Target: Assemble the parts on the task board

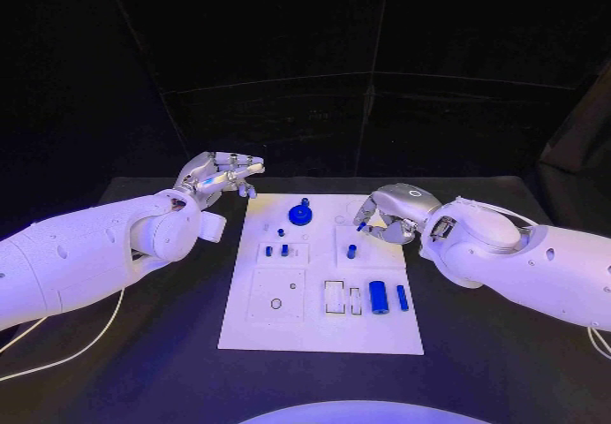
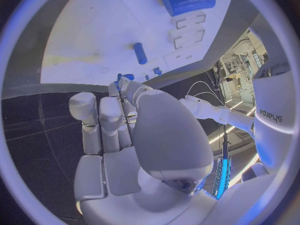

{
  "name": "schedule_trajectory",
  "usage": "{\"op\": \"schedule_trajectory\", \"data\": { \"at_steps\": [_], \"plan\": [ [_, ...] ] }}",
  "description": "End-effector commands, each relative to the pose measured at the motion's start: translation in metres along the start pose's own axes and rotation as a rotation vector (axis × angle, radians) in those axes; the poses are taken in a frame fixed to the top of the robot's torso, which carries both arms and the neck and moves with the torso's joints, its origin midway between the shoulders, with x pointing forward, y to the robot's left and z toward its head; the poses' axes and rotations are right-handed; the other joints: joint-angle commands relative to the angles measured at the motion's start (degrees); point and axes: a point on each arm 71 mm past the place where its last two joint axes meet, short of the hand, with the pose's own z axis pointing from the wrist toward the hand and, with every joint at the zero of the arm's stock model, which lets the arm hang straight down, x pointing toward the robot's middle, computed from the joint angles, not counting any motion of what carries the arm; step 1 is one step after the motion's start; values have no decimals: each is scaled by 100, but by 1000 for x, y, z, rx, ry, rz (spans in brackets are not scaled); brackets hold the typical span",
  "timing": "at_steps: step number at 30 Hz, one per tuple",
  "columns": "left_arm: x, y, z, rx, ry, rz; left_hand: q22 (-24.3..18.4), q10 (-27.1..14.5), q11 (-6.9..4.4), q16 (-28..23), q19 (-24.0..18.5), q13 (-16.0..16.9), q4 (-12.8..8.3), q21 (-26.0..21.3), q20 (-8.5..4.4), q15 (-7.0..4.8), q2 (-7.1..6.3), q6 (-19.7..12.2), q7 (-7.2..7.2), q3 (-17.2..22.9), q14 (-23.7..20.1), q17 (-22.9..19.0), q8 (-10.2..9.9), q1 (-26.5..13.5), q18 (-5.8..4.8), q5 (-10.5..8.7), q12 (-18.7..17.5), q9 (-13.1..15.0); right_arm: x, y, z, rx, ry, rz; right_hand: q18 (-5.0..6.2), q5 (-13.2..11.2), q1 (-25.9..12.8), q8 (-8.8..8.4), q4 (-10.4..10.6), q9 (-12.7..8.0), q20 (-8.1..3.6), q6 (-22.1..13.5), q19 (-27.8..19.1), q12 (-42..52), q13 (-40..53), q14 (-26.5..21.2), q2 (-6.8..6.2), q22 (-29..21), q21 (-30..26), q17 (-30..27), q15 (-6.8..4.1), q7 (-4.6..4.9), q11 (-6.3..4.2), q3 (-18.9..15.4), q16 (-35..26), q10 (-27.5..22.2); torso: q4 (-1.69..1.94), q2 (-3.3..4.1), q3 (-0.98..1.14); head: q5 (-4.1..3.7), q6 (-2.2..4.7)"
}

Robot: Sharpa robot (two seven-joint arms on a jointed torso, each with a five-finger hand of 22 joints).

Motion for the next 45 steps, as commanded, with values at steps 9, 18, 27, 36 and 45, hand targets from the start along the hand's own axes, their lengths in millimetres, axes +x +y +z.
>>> {"op": "schedule_trajectory", "data": {
  "at_steps": [9,18,27,36,45],
  "plan": [
    [9,-2,1,10,26,-17,-20,20,12,-29,-9,-10,-69,-41,-27,-2,-8,-1,-17,26,-23,-24,53,106,36,14,31,4,3,65,17,-145,19,119,-33,9,-93,-35,-27,-5,52,-20,1,-39,-2,94,-2,7,38,2,49,15,43,63,36,-16,20,-1,-13,95,-73],
    [15,-3,1,11,42,-24,-22,18,14,-31,-7,-11,-72,-43,-27,-1,-16,-6,-14,24,-24,-27,56,104,35,12,32,3,24,88,32,-177,122,121,-33,3,-117,-32,-32,-4,55,-20,2,-36,0,96,-2,12,43,14,50,17,44,72,50,-10,22,-4,-23,186,-128],
    [22,-3,1,12,60,-32,-24,16,16,-32,-6,-11,-72,-44,-27,0,-19,-9,-11,21,-24,-29,58,101,35,12,33,3,54,103,39,-191,200,99,-34,1,-147,-33,-36,-4,57,-24,3,-37,1,99,-7,17,47,23,52,19,45,75,62,-12,14,2,-10,271,-180],
    [25,-3,1,11,67,-34,-24,16,16,-32,-6,-11,-72,-44,-27,0,-19,-9,-11,21,-24,-29,58,101,35,12,33,3,64,111,43,-199,217,72,-33,-1,-158,-33,-37,-4,58,-26,1,-38,1,99,-9,15,46,22,53,19,46,75,63,-13,15,4,-6,330,-231],
    [24,-3,1,9,67,-34,-26,13,18,-33,-5,-12,-71,-47,-27,1,-23,-14,-9,18,-25,-32,60,95,34,12,33,2,68,116,43,-211,232,62,-33,-2,-174,-33,-40,-4,59,-30,0,-39,1,99,-10,16,47,22,54,20,46,77,65,-15,9,11,-5,358,-269]
  ]
}}
